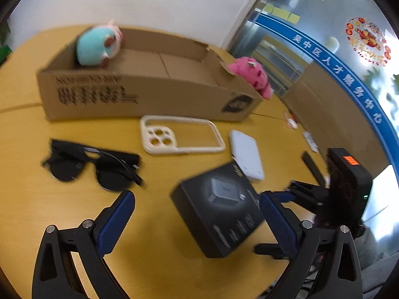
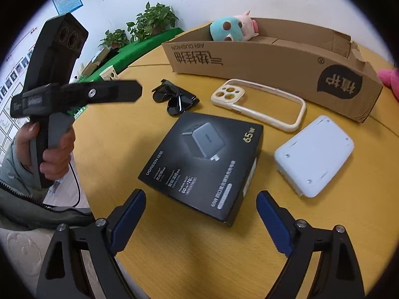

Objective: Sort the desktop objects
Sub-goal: 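Withdraw the right gripper toward the black charger box on the table, then close the right gripper on the black UGREEN charger box and lift it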

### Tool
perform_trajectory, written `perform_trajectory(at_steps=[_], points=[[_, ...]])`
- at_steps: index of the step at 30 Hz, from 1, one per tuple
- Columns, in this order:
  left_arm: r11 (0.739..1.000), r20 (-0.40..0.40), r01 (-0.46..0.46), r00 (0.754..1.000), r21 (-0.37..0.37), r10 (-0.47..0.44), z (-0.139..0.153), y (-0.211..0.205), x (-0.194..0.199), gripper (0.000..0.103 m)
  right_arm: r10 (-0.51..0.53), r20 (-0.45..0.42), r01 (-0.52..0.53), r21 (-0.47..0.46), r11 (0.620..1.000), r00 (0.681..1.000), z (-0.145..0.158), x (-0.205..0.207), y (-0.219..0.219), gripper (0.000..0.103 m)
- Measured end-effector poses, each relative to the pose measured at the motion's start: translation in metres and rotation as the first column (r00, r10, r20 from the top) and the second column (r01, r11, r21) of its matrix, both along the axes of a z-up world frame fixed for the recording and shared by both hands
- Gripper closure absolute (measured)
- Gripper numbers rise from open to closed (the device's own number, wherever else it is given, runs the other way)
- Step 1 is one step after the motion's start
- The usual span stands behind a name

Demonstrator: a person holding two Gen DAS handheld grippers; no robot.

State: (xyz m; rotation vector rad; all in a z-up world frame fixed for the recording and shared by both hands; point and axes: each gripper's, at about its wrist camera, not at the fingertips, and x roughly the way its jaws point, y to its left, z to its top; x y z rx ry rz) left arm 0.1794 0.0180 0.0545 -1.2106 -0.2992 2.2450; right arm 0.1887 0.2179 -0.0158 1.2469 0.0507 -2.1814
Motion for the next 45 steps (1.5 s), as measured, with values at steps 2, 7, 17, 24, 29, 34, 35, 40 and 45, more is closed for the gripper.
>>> perform_trajectory(at_steps=[2,7,17,24,29,34,35,40,45], points=[[0.999,0.035,0.014,0.999,0.03,-0.015,-0.007,0.003,0.001,0.003,0.025,0.017,-0.025,-0.01,1.0,1.0,-0.003,0.003,-0.007,0.012],[0.999,0.096,0.022,0.995,0.045,-0.027,-0.022,0.006,-0.001,0.007,0.062,-0.023,-0.063,-0.027,0.998,0.998,0.005,0.015,-0.002,0.011],[0.99,0.192,0.129,0.972,0.061,-0.138,-0.053,0.022,-0.007,0.027,0.073,-0.022,-0.073,0.014,0.997,0.997,-0.011,0.007,-0.017,0.011],[0.996,0.185,0.038,0.981,0.08,-0.053,-0.055,0.013,-0.021,0.024,0.027,-0.039,-0.023,0.102,0.994,0.999,-0.015,-0.006,-0.024,0.011],[0.997,0.163,0.063,0.984,0.038,-0.068,-0.053,0.021,-0.02,0.024,-0.003,-0.079,0.015,0.145,0.989,0.997,-0.015,-0.013,-0.04,0.022],[0.999,0.158,0.05,0.986,0.022,-0.053,-0.05,0.018,-0.014,0.026,-0.008,-0.116,0.032,0.202,0.979,0.993,-0.016,-0.004,-0.051,0.028],[0.999,0.148,0.046,0.988,0.012,-0.047,-0.047,0.019,-0.012,0.026,-0.008,-0.116,0.032,0.202,0.979,0.993,-0.016,-0.004,-0.051,0.029],[1.0,0.033,0.025,0.999,-0.015,-0.024,-0.01,0.016,-0.004,0.028,-0.008,-0.196,0.053,0.224,0.973,0.981,0.012,0.0,-0.057,0.029],[1.0,-0.073,0.005,0.997,0.016,-0.004,0.035,0.005,-0.005,0.029,-0.002,-0.318,0.08,0.233,0.969,0.948,0.055,0.0,-0.061,0.029]])
